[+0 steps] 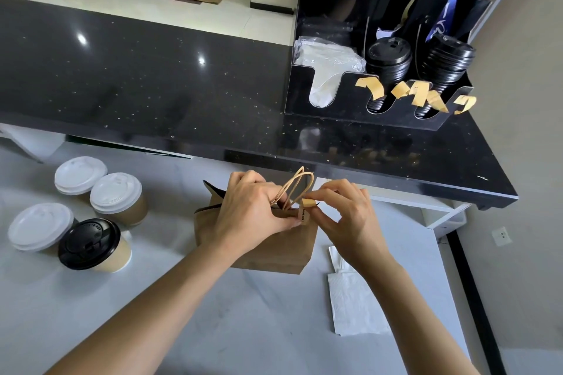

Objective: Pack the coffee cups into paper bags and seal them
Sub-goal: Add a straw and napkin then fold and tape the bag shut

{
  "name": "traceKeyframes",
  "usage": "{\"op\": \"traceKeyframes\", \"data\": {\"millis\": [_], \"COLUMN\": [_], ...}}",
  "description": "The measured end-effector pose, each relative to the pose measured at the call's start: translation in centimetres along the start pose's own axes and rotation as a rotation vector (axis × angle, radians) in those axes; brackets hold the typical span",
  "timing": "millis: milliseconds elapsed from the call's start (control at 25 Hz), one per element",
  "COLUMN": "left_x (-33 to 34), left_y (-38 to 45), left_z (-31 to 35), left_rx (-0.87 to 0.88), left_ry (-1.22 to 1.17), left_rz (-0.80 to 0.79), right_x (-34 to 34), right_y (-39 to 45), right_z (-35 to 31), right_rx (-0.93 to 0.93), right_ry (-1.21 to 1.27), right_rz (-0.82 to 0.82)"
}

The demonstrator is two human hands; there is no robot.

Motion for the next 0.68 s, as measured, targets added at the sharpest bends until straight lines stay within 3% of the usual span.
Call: {"op": "traceKeyframes", "data": {"millis": [160,600,680], "left_x": [-0.1,0.0,0.0], "left_y": [0.0,0.1,0.0], "left_z": [0.2,-0.2,-0.2], "left_rx": [-0.023,-0.025,-0.024], "left_ry": [-0.012,-0.015,-0.017], "left_rz": [-0.019,-0.038,-0.033], "right_x": [0.4,-0.8,-0.6], "right_y": [0.5,5.4,6.1], "right_z": [0.6,0.0,0.1], "right_rx": [0.120,0.683,0.713], "right_ry": [0.118,0.377,0.358], "right_rz": [-0.083,-0.594,-0.688]}}
Point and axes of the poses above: each hand's wrist, its own y-axis towards the middle knuckle, its own x-axis out of the palm, z = x × y, the point moved 1 cm from there along y, towards the middle knuckle, and after that the axes turned 6 degrees about -y, right-handed, at the moved point
